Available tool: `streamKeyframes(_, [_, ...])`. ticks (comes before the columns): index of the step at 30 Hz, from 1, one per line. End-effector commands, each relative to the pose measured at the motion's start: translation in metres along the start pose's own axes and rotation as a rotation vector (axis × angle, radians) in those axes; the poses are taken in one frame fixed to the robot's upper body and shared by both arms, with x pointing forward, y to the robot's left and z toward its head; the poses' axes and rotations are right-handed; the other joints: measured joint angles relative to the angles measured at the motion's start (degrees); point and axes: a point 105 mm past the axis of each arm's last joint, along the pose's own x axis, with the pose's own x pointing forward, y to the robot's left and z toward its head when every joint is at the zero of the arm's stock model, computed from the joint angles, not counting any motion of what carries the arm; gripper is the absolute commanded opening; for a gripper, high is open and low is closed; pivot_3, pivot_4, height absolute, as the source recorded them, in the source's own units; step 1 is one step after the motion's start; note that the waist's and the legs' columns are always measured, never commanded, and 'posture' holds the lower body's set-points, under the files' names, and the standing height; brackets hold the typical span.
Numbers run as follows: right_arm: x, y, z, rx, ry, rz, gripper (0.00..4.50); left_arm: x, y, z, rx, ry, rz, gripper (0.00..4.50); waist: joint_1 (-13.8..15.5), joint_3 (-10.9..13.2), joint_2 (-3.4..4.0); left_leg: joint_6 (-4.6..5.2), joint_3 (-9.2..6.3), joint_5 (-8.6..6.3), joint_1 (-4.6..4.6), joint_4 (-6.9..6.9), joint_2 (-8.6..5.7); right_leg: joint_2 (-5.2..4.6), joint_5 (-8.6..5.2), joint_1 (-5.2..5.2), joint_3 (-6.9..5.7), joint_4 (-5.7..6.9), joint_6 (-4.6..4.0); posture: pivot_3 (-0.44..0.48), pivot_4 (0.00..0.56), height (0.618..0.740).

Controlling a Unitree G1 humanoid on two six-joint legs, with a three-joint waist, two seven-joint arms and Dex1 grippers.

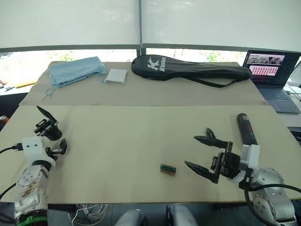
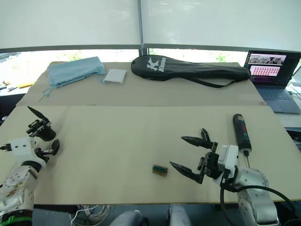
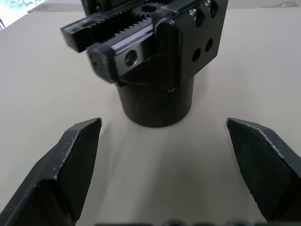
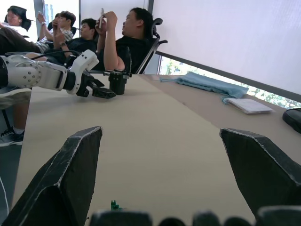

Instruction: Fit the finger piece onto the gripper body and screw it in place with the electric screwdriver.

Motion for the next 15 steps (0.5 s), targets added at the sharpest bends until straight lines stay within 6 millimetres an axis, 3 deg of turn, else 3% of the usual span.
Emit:
streamKeyframes(1, [-0.001, -0.003, 0.008, -0.065, -0.023, 0.0, 4.4, 0.008, 0.008, 0.009, 0.036, -0.043, 0.033, 4.5, -0.06, 0.0, 0.0, 0.0, 0.0, 0.0, 0.0, 0.0, 0.0, 0.0, 0.0, 0.0, 0.0, 0.0, 0.0, 0.0, 0.15, 0.74])
streamKeyframes(13, [0.0, -0.004, 0.01, -0.095, -0.009, -0.013, 4.4, 0.024, 0.012, 0.002, 0.029, -0.04, 0.035, 4.5, -0.13, -0.03, 0.05, -0.16, 0.0, 0.1, 0.03, 0.0, 0.02, -0.04, -0.01, -0.04, 0.03, 0.17, -0.01, 0.0, 0.15, 0.74])
streamKeyframes(15, [0.0, -0.004, 0.01, -0.099, -0.007, -0.015, 4.5, 0.025, 0.012, 0.0, 0.037, -0.037, 0.03, 3.97, -0.14, -0.04, 0.07, -0.18, 0.0, 0.11, 0.03, 0.0, 0.03, -0.04, -0.01, -0.04, 0.03, 0.19, -0.01, 0.0, 0.15, 0.74])
